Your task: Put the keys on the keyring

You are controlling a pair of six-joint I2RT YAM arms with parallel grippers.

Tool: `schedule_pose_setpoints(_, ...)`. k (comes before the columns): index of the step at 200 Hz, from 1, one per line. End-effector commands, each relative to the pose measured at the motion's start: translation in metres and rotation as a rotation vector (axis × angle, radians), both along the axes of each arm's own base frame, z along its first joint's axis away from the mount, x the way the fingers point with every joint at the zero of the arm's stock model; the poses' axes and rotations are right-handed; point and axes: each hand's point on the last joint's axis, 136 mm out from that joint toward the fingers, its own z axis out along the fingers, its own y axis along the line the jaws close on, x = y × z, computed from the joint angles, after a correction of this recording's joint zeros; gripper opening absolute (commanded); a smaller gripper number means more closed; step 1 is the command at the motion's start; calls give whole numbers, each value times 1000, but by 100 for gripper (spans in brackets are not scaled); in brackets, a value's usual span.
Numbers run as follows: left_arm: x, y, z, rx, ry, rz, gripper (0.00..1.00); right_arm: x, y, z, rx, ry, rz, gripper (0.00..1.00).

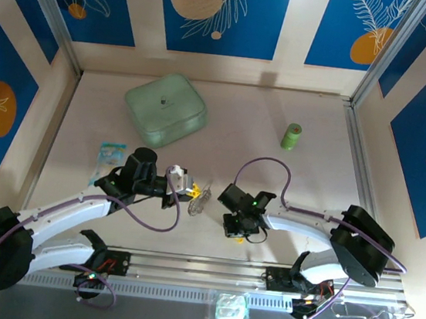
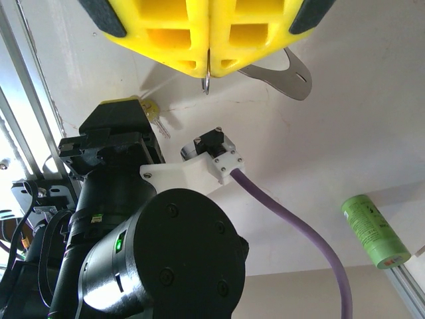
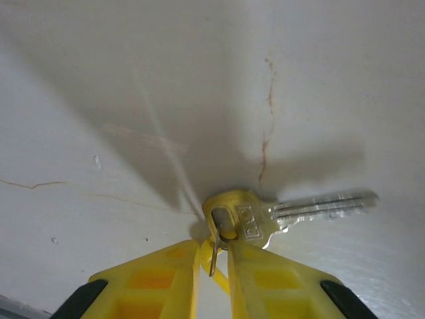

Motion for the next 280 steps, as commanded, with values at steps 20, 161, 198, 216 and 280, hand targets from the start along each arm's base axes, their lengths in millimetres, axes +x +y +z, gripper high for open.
schedule_pose_setpoints(20, -4, -2, -2, 0, 5, -14, 0, 2, 1, 2, -20, -9, -1, 17)
schedule_pose_setpoints(161, -4, -3, 7, -54, -55, -8, 0, 13, 44, 98, 407, -466, 463, 0)
schedule_pose_setpoints(198, -4, -3, 9, -67, -81, -9, 0, 14, 46, 121, 537, -567, 543, 0)
schedule_pose_setpoints(216, -5, -3, 9, -70, -83, -15, 0, 16, 46, 125, 546, -568, 560, 0)
schedule_pose_setpoints(280, -5, -2, 6, -58, -89, -14, 0, 22, 32, 87, 388, -393, 438, 0)
